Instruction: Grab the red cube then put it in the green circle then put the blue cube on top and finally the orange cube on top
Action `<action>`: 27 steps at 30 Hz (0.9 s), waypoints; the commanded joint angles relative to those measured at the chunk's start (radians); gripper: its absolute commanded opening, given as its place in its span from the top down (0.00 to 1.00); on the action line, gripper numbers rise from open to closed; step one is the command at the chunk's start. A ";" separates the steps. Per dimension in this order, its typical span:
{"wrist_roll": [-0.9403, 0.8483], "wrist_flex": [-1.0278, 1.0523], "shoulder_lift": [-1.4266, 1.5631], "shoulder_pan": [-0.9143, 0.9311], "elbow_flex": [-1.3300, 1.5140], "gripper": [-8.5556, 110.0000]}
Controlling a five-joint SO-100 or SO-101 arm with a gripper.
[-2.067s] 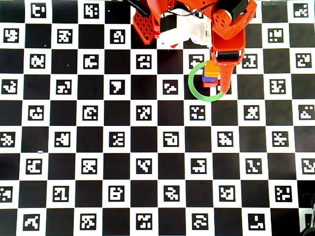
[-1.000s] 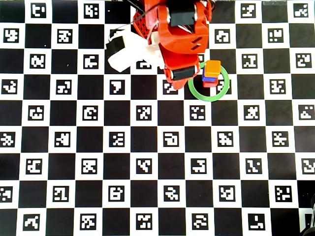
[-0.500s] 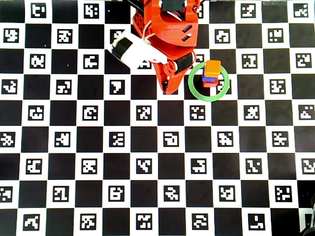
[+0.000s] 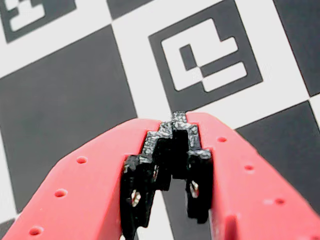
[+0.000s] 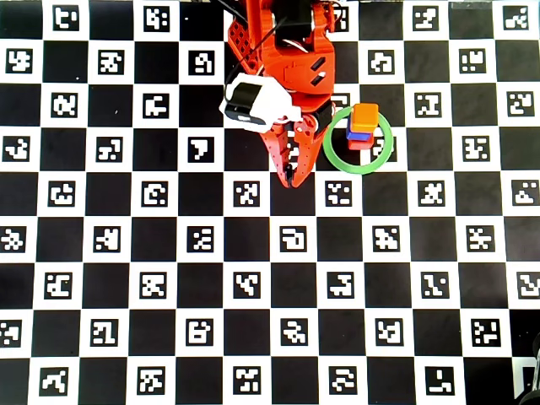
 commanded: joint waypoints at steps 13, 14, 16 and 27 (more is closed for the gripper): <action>-0.325 0.023 0.121 0.025 0.206 0.98; -0.325 0.038 0.121 0.028 0.207 0.98; -0.351 0.081 0.121 0.028 0.207 0.98; -0.472 0.357 0.121 0.086 0.207 0.98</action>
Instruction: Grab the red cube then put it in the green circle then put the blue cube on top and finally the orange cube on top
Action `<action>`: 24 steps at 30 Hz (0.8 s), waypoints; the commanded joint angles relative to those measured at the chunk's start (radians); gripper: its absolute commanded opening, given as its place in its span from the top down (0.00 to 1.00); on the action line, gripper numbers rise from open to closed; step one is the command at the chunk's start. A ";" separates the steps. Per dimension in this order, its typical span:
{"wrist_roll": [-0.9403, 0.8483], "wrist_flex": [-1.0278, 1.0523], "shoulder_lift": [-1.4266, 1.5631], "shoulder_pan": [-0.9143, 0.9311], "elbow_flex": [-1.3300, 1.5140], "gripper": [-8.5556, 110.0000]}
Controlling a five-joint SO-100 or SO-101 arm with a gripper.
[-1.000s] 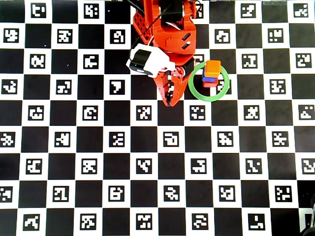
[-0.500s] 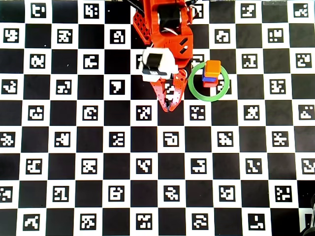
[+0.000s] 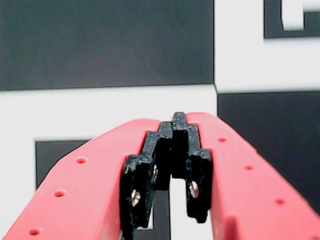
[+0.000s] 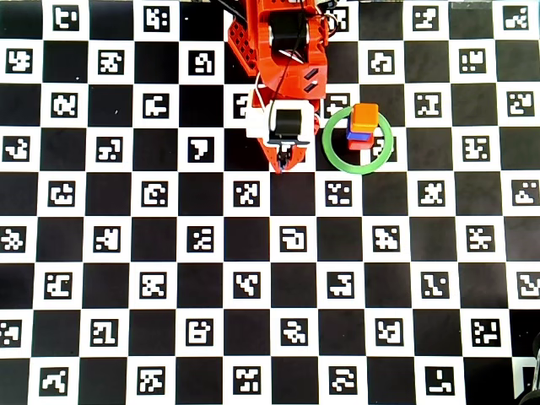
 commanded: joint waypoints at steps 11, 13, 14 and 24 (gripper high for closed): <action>-0.031 0.167 0.049 0.081 0.054 0.98; -0.031 0.167 0.049 0.081 0.054 0.98; -0.031 0.167 0.049 0.081 0.054 0.98; -0.031 0.167 0.049 0.081 0.055 0.98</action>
